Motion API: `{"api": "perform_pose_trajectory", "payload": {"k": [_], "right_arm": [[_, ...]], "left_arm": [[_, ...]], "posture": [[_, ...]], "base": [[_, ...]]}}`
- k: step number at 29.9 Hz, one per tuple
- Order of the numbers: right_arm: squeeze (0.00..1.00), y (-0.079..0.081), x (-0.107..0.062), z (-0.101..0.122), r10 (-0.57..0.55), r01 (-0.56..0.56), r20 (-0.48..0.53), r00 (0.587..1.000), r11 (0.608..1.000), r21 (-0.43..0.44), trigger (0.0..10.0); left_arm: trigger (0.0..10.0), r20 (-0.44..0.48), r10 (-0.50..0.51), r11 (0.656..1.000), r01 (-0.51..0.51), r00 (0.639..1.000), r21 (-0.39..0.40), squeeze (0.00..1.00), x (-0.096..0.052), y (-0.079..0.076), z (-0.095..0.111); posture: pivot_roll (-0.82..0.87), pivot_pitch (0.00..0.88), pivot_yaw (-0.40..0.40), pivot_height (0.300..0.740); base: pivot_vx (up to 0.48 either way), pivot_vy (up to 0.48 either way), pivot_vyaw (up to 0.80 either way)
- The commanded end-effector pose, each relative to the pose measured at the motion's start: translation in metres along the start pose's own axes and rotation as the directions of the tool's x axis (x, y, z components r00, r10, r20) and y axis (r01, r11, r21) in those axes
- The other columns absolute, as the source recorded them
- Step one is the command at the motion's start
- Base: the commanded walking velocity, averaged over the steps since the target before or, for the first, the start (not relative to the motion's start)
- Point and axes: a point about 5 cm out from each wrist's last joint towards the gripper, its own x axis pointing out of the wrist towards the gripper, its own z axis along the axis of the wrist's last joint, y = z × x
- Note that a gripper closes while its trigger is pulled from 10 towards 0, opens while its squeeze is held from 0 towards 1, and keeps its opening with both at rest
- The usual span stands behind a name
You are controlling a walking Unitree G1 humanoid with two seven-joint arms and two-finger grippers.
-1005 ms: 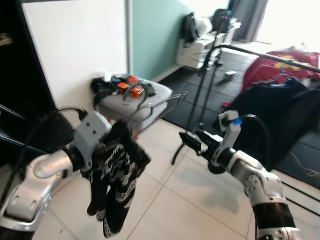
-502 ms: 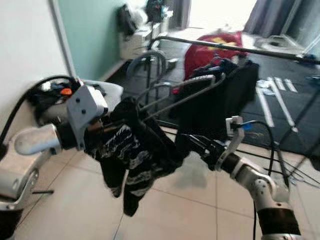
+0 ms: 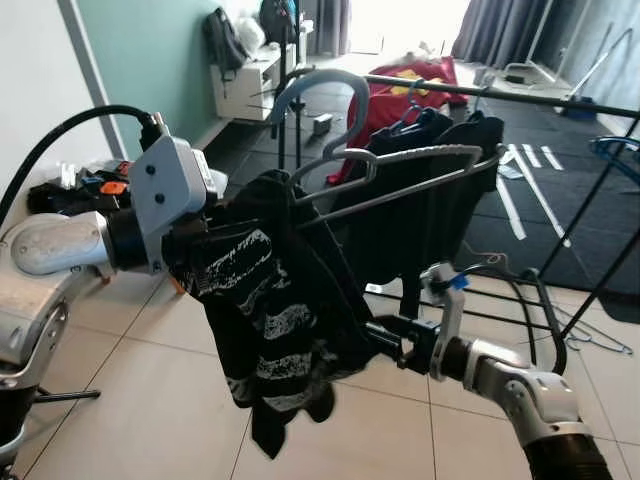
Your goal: Hang hanger
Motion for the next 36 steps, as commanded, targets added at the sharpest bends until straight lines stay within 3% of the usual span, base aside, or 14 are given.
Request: {"api": "perform_pose_trajectory", "payload": {"k": [1,12,14,22,26,27,30,31,36], "right_arm": [[0.00,-0.005,-0.001,-0.004,-0.039,0.039,-0.038,0.999,0.999,0.001,10.0],[0.00,0.001,0.006,-0.006,0.003,0.001,-0.052,0.999,0.996,0.087,10.0],[0.00,0.006,0.009,-0.002,0.038,-0.036,-0.010,0.999,0.989,0.146,10.0],[0.00,0.012,0.013,0.010,0.074,-0.093,0.091,0.993,0.967,0.238,10.0],[0.00,0.012,0.016,0.009,0.062,-0.080,0.073,0.995,0.960,0.267,10.0],[0.00,0.009,0.018,0.005,0.029,-0.039,0.038,0.999,0.957,0.287,8.9],[0.00,0.009,0.018,0.005,0.029,-0.039,0.038,0.999,0.957,0.287,8.9],[0.00,0.005,0.018,0.001,0.000,-0.003,0.010,1.000,0.950,0.311,0.0],[0.00,0.002,0.014,-0.002,-0.006,0.017,-0.031,0.999,0.932,0.363,0.0]], "left_arm": [[10.0,0.044,0.006,0.998,-0.008,0.999,0.058,0.00,-0.004,0.006,0.016],[10.0,0.081,0.005,0.997,-0.011,0.997,0.076,0.00,-0.003,0.006,0.025],[10.0,0.090,0.011,0.997,-0.018,0.996,0.081,0.00,-0.002,0.006,0.026],[10.0,0.111,0.020,0.996,-0.029,0.994,0.083,0.00,0.000,0.005,0.029],[10.0,0.117,0.021,0.996,-0.030,0.993,0.084,0.00,0.001,0.004,0.031],[10.0,0.118,0.022,0.996,-0.032,0.993,0.084,0.00,0.001,0.004,0.031],[10.0,0.118,0.022,0.996,-0.032,0.993,0.084,0.00,0.001,0.004,0.031],[10.0,0.114,0.027,0.995,-0.037,0.993,0.090,0.00,0.001,0.005,0.031],[10.0,0.098,0.063,0.991,-0.074,0.993,0.115,0.00,-0.004,0.012,0.030]], "posture": [[-0.06,0.000,-0.020,0.740],[-0.05,0.000,-0.027,0.740],[-0.05,0.000,-0.027,0.740],[-0.05,0.000,-0.028,0.740],[-0.05,0.000,-0.028,0.740],[-0.05,0.000,-0.030,0.740],[-0.05,0.000,-0.030,0.740],[-0.05,0.000,-0.030,0.740],[-0.05,0.003,-0.031,0.740]], "base": [[0.000,0.000,0.00],[0.000,0.000,0.00],[0.000,0.000,0.00],[0.000,0.000,0.00],[0.000,0.000,0.00],[0.000,0.000,0.00],[0.000,0.000,0.00],[0.000,0.000,0.00],[0.000,0.000,0.00]]}}
